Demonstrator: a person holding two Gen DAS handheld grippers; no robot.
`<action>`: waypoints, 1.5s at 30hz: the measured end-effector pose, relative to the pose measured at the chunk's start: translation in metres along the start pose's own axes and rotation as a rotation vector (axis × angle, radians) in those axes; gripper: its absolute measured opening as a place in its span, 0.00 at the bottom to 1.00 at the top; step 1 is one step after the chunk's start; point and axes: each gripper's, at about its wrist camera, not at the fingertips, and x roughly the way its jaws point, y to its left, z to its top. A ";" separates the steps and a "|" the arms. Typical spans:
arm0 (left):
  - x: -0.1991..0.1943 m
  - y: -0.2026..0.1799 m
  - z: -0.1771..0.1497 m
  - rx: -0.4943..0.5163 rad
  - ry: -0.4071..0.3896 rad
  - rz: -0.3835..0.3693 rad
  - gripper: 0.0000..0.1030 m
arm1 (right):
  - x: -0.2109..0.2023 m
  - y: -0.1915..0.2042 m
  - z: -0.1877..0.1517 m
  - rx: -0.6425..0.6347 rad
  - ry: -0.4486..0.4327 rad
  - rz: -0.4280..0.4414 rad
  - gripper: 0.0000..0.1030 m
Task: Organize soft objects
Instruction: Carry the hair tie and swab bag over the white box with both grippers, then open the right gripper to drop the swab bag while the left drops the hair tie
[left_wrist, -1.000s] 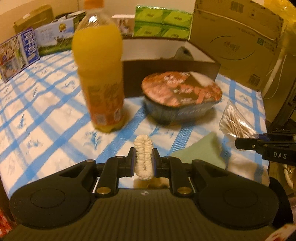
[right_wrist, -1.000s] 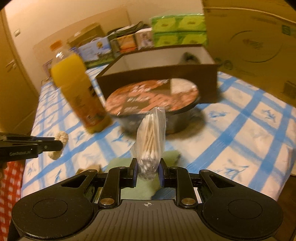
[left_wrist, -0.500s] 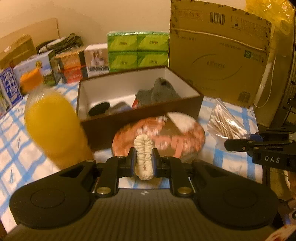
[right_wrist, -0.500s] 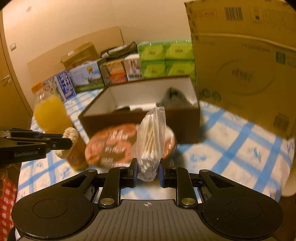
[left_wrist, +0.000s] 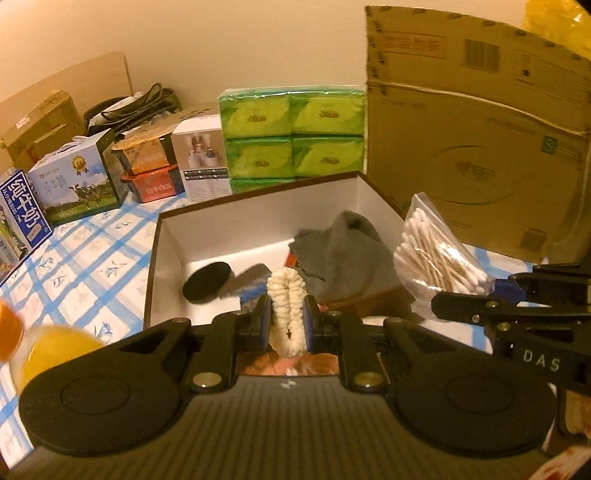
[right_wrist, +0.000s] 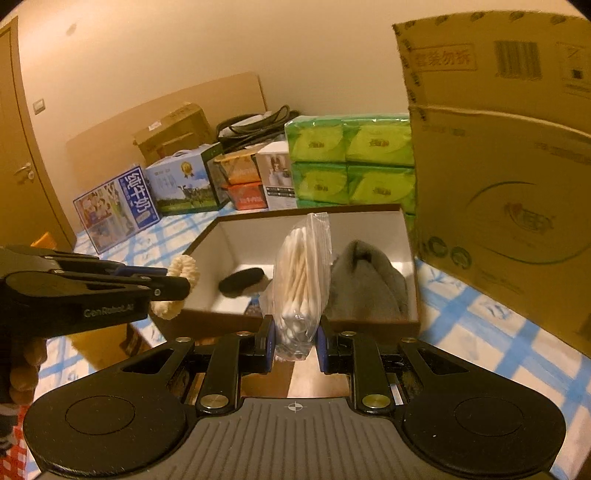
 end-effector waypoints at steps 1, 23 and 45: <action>0.006 0.000 0.004 -0.002 0.003 0.008 0.16 | 0.007 -0.003 0.003 0.005 0.005 0.011 0.22; 0.119 0.028 0.055 -0.134 0.096 0.184 0.16 | 0.154 -0.043 0.062 0.087 0.149 0.112 0.22; 0.163 0.051 0.067 -0.279 0.126 0.200 0.18 | 0.178 -0.066 0.082 0.138 0.079 0.032 0.56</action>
